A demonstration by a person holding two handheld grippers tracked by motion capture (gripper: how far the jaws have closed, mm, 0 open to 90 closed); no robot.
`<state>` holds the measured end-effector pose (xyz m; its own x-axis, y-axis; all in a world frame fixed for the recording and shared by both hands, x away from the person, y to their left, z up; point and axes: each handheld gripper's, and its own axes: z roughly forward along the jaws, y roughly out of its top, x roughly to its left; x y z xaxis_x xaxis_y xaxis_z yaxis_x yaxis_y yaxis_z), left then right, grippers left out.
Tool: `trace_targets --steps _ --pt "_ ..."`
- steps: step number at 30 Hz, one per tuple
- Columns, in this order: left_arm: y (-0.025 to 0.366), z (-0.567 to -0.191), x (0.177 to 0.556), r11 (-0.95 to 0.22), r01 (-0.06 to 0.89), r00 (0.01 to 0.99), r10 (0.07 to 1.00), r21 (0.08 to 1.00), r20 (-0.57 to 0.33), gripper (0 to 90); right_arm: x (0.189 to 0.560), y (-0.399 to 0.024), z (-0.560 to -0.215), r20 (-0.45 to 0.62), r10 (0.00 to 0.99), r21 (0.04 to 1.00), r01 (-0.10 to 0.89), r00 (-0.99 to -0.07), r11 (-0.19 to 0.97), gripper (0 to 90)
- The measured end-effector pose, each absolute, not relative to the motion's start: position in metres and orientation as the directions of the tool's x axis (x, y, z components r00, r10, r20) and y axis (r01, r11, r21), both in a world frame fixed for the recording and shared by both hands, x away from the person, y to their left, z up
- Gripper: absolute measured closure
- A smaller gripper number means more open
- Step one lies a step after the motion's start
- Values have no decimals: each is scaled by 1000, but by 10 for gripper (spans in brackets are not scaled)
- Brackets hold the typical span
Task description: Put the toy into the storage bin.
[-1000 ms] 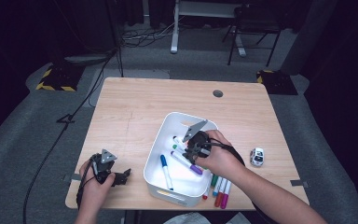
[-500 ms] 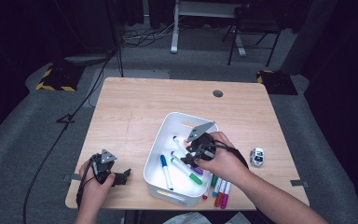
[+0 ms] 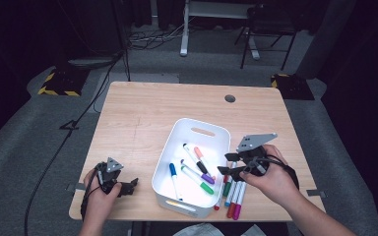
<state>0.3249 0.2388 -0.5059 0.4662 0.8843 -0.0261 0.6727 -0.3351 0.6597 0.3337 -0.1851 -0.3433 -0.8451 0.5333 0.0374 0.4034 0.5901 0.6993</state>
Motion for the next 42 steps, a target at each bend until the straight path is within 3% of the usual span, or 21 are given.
trace_targets --steps 8,22,31,42 --pt "239 -506 325 -338 673 469 883 658 -26 1 317 -218 -346 33 581 719 423 -813 551 455" --pt "239 -506 325 -333 673 466 884 660 -30 1 311 -261 -413 67 679 655 545 -731 523 421" --pt "239 -506 325 -334 673 467 884 660 -28 1 305 -273 -453 84 726 618 607 -682 499 371" --pt "239 -506 326 -334 673 468 883 660 -30 1 304 -267 -477 104 770 596 659 -629 458 351"
